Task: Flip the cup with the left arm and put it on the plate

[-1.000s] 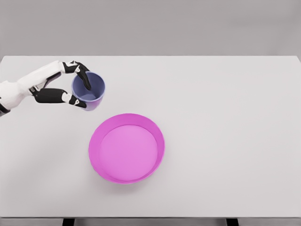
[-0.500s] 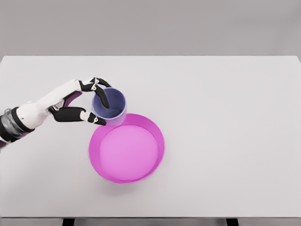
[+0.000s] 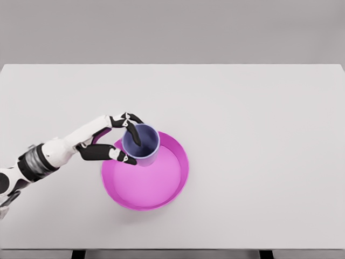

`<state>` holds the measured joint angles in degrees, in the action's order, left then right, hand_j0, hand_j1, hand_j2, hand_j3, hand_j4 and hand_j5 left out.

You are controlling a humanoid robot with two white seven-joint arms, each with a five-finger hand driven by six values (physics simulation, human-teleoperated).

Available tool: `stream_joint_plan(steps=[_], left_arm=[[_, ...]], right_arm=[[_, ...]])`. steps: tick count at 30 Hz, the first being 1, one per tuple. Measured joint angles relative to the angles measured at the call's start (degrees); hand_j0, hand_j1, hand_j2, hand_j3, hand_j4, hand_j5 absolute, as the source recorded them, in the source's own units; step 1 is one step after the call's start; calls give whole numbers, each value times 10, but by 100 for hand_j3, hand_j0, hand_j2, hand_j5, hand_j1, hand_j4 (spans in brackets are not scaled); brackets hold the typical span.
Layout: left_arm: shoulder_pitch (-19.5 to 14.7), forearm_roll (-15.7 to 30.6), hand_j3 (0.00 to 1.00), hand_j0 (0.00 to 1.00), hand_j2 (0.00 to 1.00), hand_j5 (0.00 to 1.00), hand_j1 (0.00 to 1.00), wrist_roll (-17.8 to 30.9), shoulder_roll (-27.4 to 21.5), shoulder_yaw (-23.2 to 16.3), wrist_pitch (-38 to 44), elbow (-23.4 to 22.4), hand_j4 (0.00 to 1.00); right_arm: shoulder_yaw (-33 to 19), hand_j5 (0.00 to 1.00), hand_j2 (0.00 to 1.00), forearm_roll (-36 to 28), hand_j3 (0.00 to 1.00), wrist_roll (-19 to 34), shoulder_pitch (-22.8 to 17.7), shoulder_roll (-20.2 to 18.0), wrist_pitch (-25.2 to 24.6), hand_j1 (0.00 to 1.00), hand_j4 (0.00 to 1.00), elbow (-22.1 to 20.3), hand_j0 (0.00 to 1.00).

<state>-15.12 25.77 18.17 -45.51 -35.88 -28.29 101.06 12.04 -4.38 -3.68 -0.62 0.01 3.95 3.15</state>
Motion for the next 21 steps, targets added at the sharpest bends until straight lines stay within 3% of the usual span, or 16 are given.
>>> stream_joint_plan(steps=[21], left_arm=[[3, -38, 41, 41, 41, 41, 41, -2, 10, 0, 46, -16, 41]], right_arm=[[0, 100, 100, 0, 100, 0, 0, 0, 0, 100, 100, 0, 100]])
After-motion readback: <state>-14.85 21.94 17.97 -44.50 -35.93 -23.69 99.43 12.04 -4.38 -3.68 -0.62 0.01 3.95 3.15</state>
